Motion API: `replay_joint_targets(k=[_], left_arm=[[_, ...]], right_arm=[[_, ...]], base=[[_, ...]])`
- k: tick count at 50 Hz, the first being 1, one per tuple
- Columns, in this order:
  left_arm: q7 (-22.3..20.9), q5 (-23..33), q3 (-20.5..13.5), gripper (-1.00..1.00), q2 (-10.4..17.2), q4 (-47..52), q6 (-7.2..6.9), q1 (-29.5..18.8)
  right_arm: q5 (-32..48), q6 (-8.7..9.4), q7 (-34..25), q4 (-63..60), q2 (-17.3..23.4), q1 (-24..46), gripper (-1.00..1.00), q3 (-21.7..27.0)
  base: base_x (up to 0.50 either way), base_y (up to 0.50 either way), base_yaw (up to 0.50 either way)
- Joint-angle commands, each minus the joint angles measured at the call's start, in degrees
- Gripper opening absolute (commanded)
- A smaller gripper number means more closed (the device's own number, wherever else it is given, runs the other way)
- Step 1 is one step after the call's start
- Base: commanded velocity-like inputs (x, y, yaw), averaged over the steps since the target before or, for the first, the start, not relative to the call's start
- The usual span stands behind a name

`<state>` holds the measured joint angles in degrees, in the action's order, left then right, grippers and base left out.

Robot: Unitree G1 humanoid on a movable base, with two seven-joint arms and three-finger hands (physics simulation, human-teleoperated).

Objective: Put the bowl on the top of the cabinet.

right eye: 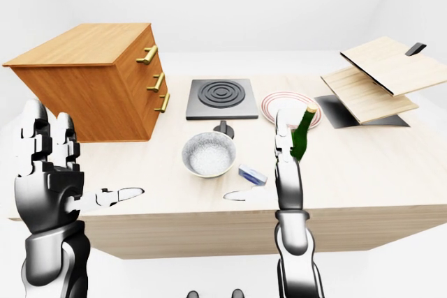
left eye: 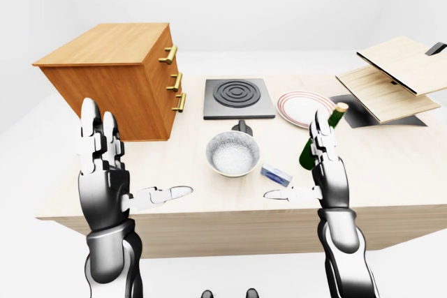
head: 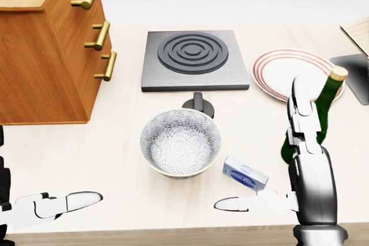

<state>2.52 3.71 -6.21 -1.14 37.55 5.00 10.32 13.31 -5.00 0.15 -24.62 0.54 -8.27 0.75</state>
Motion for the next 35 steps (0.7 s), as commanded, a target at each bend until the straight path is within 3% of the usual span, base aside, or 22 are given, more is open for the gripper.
replay_joint_targets(k=[1, 35], left_arm=[[-0.18, -0.03, -0.06, 1.0, 0.02, -0.41, 0.0, -0.01], [-0.37, -0.03, 0.23, 1.0, 0.02, -0.74, 0.0, 0.26]], right_arm=[[-0.05, 0.0, -0.06, 0.82, 0.04, 0.09, 1.0, 0.01], [-0.27, 0.0, -0.47, 0.49, 0.03, -0.11, 1.0, -0.24]], base=[[0.0, 0.5, 0.0], [0.0, 0.5, 0.0]])
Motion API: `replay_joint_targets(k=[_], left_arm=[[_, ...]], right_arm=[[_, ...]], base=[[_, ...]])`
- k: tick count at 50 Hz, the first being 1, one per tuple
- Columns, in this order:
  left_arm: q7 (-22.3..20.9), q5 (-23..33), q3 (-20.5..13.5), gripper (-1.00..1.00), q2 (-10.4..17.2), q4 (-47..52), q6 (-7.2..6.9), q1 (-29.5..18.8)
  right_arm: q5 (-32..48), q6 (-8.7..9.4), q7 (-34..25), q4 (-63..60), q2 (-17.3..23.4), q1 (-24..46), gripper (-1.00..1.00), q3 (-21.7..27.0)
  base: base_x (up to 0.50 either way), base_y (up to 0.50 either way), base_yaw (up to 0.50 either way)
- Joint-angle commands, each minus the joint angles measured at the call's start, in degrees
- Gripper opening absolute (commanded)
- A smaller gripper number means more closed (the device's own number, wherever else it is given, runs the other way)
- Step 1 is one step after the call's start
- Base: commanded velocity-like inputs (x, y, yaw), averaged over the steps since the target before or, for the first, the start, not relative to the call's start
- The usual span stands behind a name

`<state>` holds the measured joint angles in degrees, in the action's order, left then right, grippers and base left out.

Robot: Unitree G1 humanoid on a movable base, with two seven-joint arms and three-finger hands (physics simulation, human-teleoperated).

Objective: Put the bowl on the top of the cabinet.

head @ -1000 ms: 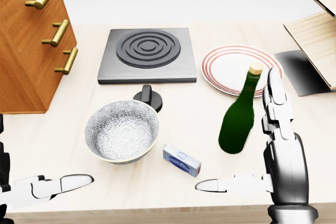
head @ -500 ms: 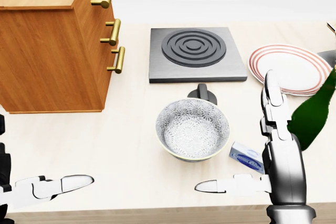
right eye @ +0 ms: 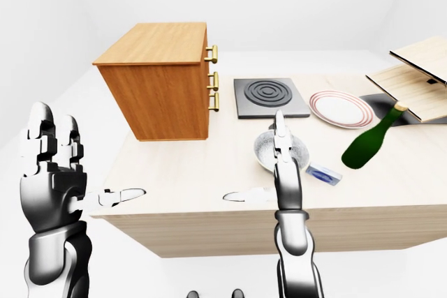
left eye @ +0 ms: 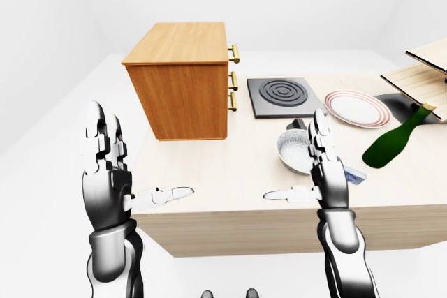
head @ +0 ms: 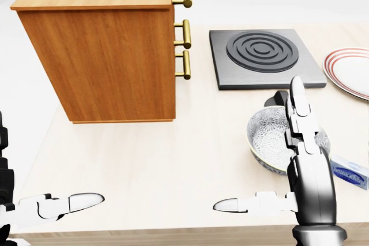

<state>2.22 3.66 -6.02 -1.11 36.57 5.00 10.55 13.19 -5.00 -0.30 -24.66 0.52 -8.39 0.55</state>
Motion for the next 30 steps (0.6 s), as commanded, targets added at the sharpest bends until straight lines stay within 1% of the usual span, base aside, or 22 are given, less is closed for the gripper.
replay_joint_targets(k=[1, 24, 30], left_arm=[[-0.08, 0.02, 0.06, 1.0, -0.02, 0.28, 0.0, 0.05], [-0.23, -0.07, 0.29, 1.0, 0.03, -0.03, 0.0, -0.01], [-0.1, -0.07, 0.21, 1.0, 0.05, -0.38, 0.0, -0.24]], right_arm=[[-0.16, 0.0, -0.03, 0.62, 0.06, 0.01, 1.0, -0.04], [-0.69, 0.0, -0.29, 1.75, 0.07, 0.24, 1.0, -0.2], [-0.93, 0.0, -0.39, 2.35, 0.09, 0.52, 1.0, -0.22]], base=[[0.0, 0.5, 0.0], [0.0, 0.5, 0.0], [0.0, 0.22, 0.0]])
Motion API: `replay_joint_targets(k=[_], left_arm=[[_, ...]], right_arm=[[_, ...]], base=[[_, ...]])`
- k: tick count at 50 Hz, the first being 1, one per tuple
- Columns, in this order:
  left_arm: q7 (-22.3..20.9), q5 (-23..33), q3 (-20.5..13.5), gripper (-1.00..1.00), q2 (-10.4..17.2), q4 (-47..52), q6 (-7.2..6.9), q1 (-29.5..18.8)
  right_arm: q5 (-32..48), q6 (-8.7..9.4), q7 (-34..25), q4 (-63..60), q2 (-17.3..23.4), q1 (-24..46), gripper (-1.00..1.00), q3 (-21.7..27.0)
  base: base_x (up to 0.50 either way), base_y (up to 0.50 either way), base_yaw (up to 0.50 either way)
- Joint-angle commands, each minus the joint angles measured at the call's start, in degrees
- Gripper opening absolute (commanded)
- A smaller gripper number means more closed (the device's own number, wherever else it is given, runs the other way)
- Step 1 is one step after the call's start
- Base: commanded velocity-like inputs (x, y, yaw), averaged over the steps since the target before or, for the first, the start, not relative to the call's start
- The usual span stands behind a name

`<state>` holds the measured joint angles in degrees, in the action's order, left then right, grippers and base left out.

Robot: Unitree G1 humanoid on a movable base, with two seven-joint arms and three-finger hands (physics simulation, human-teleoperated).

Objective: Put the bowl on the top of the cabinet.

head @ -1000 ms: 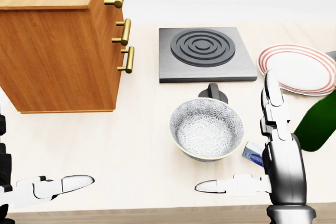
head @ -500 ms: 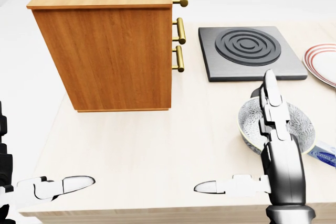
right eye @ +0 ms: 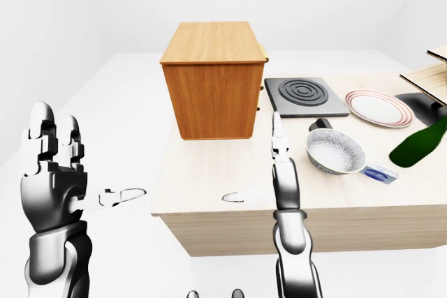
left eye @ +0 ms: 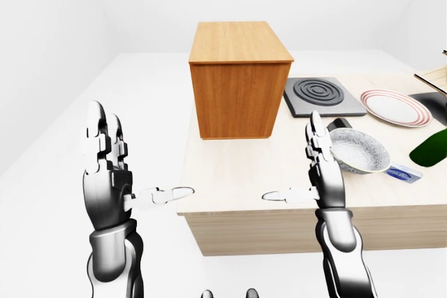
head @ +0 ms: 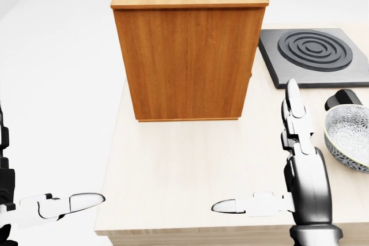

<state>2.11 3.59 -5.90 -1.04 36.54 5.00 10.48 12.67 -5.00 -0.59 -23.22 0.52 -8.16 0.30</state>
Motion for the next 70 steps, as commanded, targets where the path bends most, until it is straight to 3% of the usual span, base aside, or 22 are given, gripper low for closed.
replay_joint_targets(k=[1, 13, 50, 57, 62, 65, 66, 67, 70], left_arm=[[0.04, -0.01, 0.07, 1.0, -0.02, -0.58, 0.0, -0.22], [0.33, 0.09, 0.01, 1.0, 0.03, -1.63, 0.0, -0.3], [0.29, 0.26, 0.26, 1.0, -0.05, -0.93, 0.0, -0.07], [0.55, 0.61, 0.57, 1.0, -0.1, -1.45, 0.0, 0.08], [0.93, 0.59, 0.12, 1.0, 0.08, -2.38, 0.0, -0.5], [0.99, 0.67, 0.16, 1.0, 0.11, -2.71, 0.0, -0.68], [0.98, 0.7, 0.23, 1.0, 0.12, -2.74, 0.0, -0.69], [0.84, 0.61, 0.27, 1.0, 0.17, -2.94, 0.0, -0.54], [0.62, 0.49, 0.29, 1.0, 0.17, -2.92, 0.0, -0.32]], right_arm=[[-0.47, 0.0, -0.11, 0.82, 0.11, 0.32, 1.0, 0.08], [-0.64, 0.0, -0.25, -0.58, 0.06, 0.27, 1.0, 0.25], [-0.89, 0.0, -0.87, -1.49, 0.24, 0.51, 1.0, 0.27], [5.67, 0.0, -0.49, -5.77, 1.04, 2.09, 1.0, 2.67], [8.68, 0.0, -4.18, -14.22, 1.31, 5.41, 1.0, 4.44], [9.26, 4.86, -5.04, -15.78, 2.48, 7.0, 1.0, 7.38], [9.51, 5.48, -5.4, -16.06, 2.9, 7.36, 1.0, 8.02], [10.51, 7.79, -7.34, -17.18, 4.97, 9.07, 1.0, 10.47], [11.71, 9.68, -9.56, -17.51, 6.14, 9.68, 1.0, 13.22]], base=[[0.0, 0.05, 0.0], [0.02, 0.0, 0.0], [0.35, 0.0, 0.0], [0.0, 0.0, 0.0], [0.0, 0.0, 0.0], [0.0, 0.0, 0.0], [0.0, 0.0, 0.0], [0.0, 0.0, 0.0], [0.0, 0.0, 0.0]])
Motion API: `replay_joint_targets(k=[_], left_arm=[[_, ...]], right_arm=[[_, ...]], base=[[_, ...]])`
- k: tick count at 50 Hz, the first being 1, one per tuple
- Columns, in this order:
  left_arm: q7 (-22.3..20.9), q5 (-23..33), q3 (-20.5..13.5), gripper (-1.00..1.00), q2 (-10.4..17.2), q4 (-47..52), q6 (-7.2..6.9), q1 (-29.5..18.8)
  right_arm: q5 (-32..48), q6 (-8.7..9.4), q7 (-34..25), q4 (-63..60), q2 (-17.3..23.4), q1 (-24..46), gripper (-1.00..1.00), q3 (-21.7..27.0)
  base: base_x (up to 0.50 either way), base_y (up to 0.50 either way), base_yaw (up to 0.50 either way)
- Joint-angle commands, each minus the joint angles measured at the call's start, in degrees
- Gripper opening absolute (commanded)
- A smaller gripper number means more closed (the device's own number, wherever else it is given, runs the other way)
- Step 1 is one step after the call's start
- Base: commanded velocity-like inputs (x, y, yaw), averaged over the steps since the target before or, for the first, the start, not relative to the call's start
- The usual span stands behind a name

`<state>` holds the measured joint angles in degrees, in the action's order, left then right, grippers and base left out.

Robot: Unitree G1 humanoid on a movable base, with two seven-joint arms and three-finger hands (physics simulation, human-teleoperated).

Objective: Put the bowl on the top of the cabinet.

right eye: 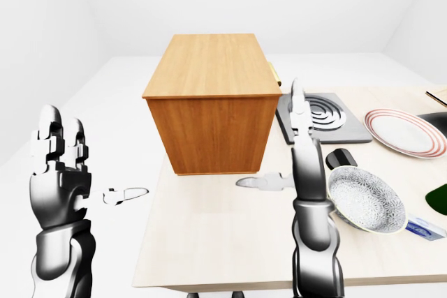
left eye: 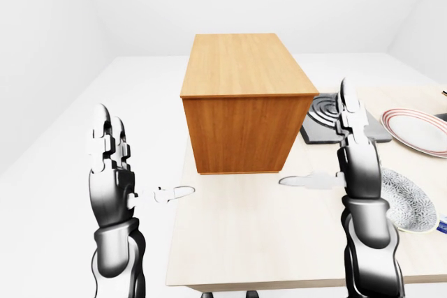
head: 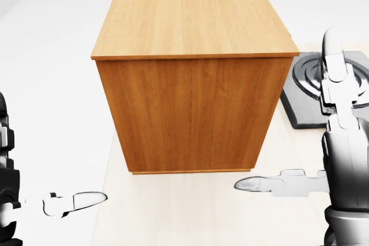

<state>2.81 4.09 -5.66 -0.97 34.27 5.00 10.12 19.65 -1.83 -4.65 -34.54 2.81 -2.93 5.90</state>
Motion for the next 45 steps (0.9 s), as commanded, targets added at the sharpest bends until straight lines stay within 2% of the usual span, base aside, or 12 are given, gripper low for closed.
replay_joint_targets(k=[1, 6, 7, 8, 9, 13, 17, 20, 23, 33, 40, 45], left_arm=[[-0.14, -0.02, 0.1, 1.0, 0.08, -0.68, 0.0, 0.07], [-0.24, 0.03, 0.22, 1.0, 0.07, -0.66, 0.0, 0.09], [0.12, 0.34, 0.27, 1.0, -0.05, -1.41, 0.0, -0.36], [0.16, 0.32, 0.32, 1.0, 0.0, -1.23, 0.0, -0.32], [0.15, 0.33, 0.38, 1.0, 0.04, -1.01, 0.0, -0.23], [0.36, 0.26, -0.02, 1.0, 0.17, -0.88, 0.0, -0.58], [0.3, 0.27, 0.14, 1.0, 0.15, -0.89, 0.0, -0.41], [0.23, 0.14, 0.11, 1.0, 0.17, -0.61, 0.0, -0.44], [0.16, 0.15, 0.19, 1.0, 0.15, -0.44, 0.0, -0.38], [0.16, 0.11, 0.1, 1.0, 0.21, -1.6, 0.0, -0.56], [0.52, 0.24, 0.23, 1.0, 0.27, -4.78, 0.0, -0.67], [0.43, 0.18, 0.36, 1.0, 0.34, -5.24, 0.0, -0.69]], right_arm=[[5.81, 6.83, -6.67, -5.86, 4.7, 4.01, 1.0, 8.9], [8.04, 6.83, -10.26, -4.98, 6.76, 3.38, 1.0, 14.05], [13.17, 4.33, -19.85, 3.59, 16.54, -6.39, 1.0, 30.59], [14.7, 2.36, -22.28, 4.3, 15.37, -5.8, 1.0, 33.14], [15.49, 1.3, -23.76, 4.13, 14.19, -5.12, 1.0, 34.28], [16.26, -0.27, -26.87, 3.68, 12.54, -3.82, 1.0, 36.49], [16.28, -0.6, -27.99, 3.61, 12.7, -3.33, 1.0, 37.67], [16.77, -2.02, -28.5, 3.92, 12.31, -4.07, 1.0, 38.15], [16.45, -1.63, -30.12, 2.89, 12.16, -4.21, 1.0, 39.08], [16.27, -2.92, -32.1, 2.62, 12.23, -4.83, 1.0, 40.92], [19.26, -3.17, -34.09, 4.84, 11.0, -6.94, 1.0, 42.29], [20.71, -3.17, -33.2, 7.81, 11.18, -7.61, 1.0, 42.79]], base=[[0.0, 0.0, 0.0], [0.0, 0.0, 0.0], [0.0, 0.0, 0.0], [0.0, 0.0, 0.0], [0.0, 0.0, 0.0], [0.0, 0.0, 0.0], [0.0, 0.0, 0.0], [0.0, 0.0, 0.0], [0.0, 0.0, 0.0], [0.0, 0.0, 0.0], [0.0, 0.0, 0.0], [0.0, 0.0, 0.0]])
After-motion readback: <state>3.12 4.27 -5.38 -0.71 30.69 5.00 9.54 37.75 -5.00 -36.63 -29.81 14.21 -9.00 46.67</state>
